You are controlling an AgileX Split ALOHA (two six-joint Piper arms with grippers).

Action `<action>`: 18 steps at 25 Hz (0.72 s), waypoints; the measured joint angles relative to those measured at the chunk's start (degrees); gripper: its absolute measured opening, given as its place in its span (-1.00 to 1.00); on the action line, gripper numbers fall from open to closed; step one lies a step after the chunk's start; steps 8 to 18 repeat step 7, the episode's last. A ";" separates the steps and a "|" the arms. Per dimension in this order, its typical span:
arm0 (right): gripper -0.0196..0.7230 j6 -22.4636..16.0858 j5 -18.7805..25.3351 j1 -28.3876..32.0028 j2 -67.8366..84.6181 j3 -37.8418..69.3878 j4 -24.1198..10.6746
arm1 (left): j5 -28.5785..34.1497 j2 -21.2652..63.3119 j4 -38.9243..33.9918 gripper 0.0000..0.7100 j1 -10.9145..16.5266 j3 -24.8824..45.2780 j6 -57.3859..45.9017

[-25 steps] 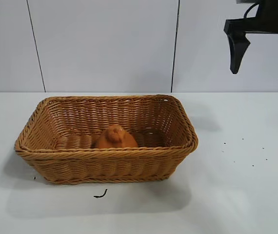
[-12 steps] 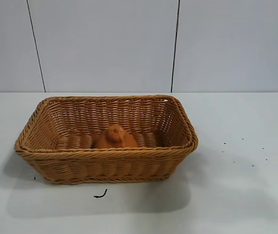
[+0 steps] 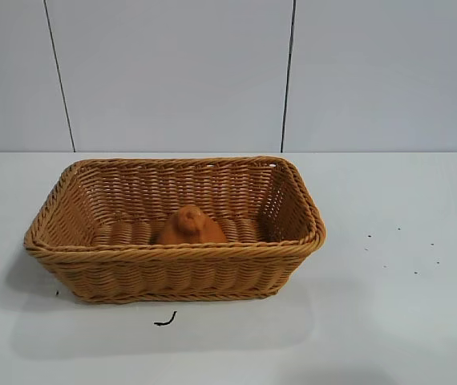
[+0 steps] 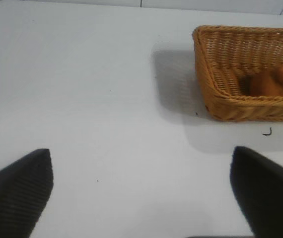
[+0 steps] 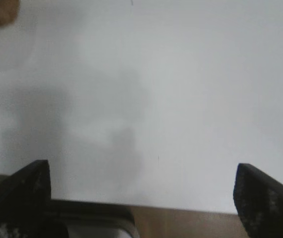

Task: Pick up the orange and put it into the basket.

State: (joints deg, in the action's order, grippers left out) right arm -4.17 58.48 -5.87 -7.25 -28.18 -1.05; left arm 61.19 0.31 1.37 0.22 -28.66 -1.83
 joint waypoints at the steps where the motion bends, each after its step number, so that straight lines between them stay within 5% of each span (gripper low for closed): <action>1: 0.92 0.00 0.00 0.00 2.80 0.00 0.00 | 0.00 0.00 0.00 0.96 0.00 0.00 0.00; 18: 0.92 0.00 -0.12 0.00 7.46 0.00 0.14 | 0.00 0.00 0.00 0.96 0.00 0.00 0.00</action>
